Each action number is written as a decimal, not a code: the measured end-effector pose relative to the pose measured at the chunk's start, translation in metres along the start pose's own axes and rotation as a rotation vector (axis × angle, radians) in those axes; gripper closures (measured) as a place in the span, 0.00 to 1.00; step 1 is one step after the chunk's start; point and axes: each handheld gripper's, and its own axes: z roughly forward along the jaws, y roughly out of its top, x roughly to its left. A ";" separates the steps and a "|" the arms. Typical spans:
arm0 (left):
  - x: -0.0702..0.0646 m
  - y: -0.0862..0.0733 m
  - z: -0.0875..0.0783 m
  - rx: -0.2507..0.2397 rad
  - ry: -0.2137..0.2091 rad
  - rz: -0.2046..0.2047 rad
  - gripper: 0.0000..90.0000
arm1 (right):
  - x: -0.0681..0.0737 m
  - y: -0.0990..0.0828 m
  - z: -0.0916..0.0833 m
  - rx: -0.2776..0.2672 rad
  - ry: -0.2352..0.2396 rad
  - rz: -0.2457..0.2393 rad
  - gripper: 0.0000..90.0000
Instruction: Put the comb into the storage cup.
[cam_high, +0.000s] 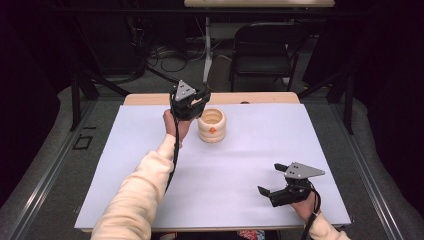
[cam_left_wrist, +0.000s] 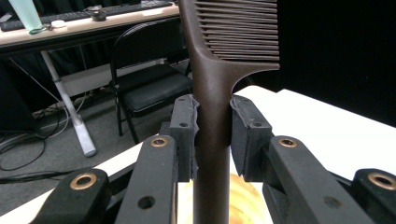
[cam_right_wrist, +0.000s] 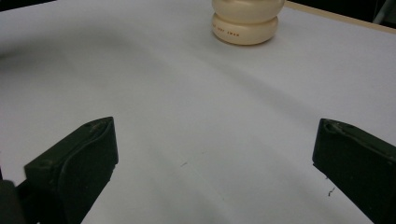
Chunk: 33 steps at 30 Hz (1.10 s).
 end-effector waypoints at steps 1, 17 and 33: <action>0.000 0.000 0.001 -0.002 0.000 0.000 0.81 | 0.000 0.000 0.000 0.000 0.000 0.000 0.00; -0.003 0.002 0.012 -0.005 -0.007 -0.009 0.81 | 0.000 0.000 0.000 -0.003 -0.003 -0.001 0.00; -0.007 0.005 0.022 -0.027 -0.038 -0.014 0.81 | 0.000 0.000 0.000 -0.005 -0.003 0.000 0.00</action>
